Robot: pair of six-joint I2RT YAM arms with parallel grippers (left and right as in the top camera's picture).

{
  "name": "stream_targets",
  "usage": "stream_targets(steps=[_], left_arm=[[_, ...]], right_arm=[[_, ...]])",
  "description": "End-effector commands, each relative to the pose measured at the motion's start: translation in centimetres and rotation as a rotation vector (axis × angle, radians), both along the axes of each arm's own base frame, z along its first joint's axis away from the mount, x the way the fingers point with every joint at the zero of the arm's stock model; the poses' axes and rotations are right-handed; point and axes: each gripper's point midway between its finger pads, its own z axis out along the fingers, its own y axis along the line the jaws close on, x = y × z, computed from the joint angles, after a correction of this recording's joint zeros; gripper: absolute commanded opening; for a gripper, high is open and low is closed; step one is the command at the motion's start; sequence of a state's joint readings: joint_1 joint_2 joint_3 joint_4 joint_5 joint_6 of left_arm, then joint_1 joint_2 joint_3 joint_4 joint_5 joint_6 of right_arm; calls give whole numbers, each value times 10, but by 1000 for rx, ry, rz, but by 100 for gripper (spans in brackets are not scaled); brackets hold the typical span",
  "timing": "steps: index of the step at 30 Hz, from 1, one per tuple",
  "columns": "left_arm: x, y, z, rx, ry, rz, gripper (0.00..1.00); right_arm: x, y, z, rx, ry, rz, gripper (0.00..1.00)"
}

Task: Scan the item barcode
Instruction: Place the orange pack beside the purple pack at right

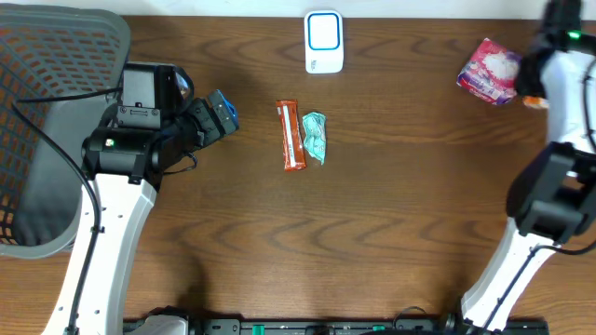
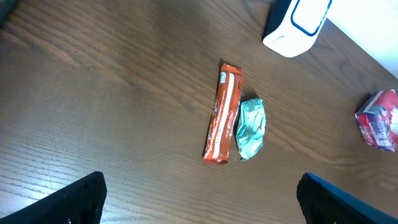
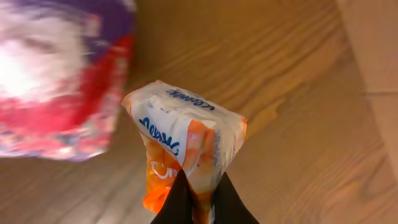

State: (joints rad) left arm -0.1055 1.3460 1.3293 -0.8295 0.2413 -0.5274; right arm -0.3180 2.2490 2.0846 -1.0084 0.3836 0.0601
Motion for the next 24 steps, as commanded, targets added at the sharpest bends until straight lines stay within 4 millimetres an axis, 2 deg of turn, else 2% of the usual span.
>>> stream_targets(steps=[1, 5, 9, 10, 12, 13, 14, 15, 16, 17, 21, 22, 24], left_arm=[[0, 1, 2, -3, -4, 4, 98], [0, 1, 2, -3, -4, 4, 98], [0, 1, 2, -3, -4, 4, 98], [0, 1, 2, -3, -4, 4, 98], [0, 1, 2, -3, -4, 4, 98], [0, 1, 2, -3, -4, 4, 98], [0, 1, 2, -3, -4, 4, 98], [0, 1, 2, -3, -4, 4, 98], [0, 1, 2, -3, -4, 4, 98], [0, 1, 2, -3, -4, 4, 98], [0, 1, 2, -3, -4, 4, 98], [0, 1, 2, -3, -4, 4, 98], [0, 1, 2, -3, -4, 4, 98]], right_arm=[[0, 6, -8, 195, -85, -7, 1], [0, 1, -28, 269, -144, -89, 1], [9, 12, -56, 353, -218, -132, 3], [12, 18, -68, 388, -248, -177, 14], [13, 22, -72, 402, -262, -196, 19], [18, 28, -70, 421, -273, -175, 40], [24, 35, -61, 453, -286, -135, 52], [25, 36, -57, 461, -288, -123, 58], [27, 39, -42, 474, -297, -108, 67], [27, 39, -37, 474, -298, -107, 68], [27, 41, 27, 444, -327, -46, 72], [25, 54, 54, 477, -347, -3, 72], [25, 92, 84, 610, -380, 135, 72]])
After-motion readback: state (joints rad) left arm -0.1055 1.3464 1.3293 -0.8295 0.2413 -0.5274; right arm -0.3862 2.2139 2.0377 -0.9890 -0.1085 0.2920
